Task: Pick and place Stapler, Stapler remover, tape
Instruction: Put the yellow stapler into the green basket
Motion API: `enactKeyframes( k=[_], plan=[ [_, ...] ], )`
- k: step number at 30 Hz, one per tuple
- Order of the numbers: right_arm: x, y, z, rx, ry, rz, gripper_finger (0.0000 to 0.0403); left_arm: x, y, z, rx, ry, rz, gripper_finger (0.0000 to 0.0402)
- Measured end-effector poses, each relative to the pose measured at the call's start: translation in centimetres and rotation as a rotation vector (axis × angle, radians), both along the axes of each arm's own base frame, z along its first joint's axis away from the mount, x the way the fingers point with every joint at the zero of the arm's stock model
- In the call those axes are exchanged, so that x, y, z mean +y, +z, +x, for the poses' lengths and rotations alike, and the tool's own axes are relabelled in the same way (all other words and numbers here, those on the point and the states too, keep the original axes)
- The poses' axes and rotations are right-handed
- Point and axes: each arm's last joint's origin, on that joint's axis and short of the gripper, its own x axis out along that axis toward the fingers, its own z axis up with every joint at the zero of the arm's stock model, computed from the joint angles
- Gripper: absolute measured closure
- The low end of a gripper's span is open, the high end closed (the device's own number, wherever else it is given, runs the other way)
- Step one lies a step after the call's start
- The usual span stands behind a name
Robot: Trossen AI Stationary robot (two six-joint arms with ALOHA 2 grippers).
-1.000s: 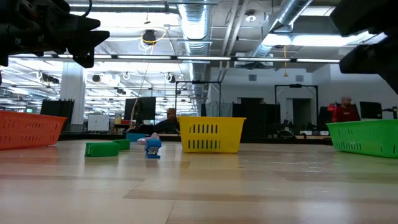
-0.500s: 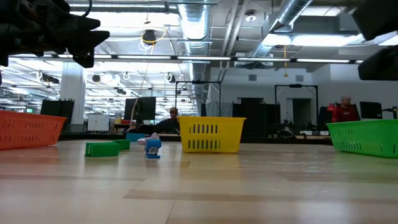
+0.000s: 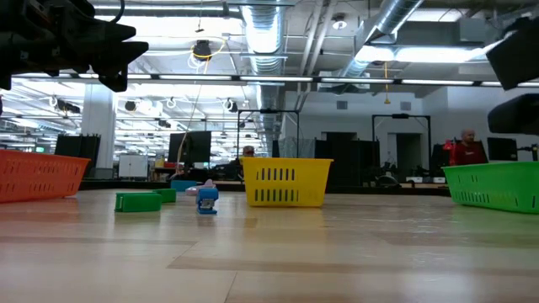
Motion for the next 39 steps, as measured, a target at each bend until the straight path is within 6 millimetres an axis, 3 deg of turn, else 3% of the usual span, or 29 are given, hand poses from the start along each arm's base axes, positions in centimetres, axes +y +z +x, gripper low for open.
enactKeyframes(
  k=[12, 30, 39],
  plan=[
    [-0.38, -0.99, -0.51, 0.009, 0.001, -0.006, 0.0159, 0.0, 0.0, 0.0, 0.0, 0.0, 0.0, 0.0252],
    [-0.09, -0.92, -0.19, -0.023, 0.009, 0.028, 0.0325, 0.0, 0.0, 0.0, 0.0, 0.0, 0.0, 0.0252],
    [-0.13, -0.9, -0.17, -0.022, 0.008, 0.031, 0.0328, 0.0, 0.0, 0.0, 0.0, 0.0, 0.0, 0.0252]
  ],
)
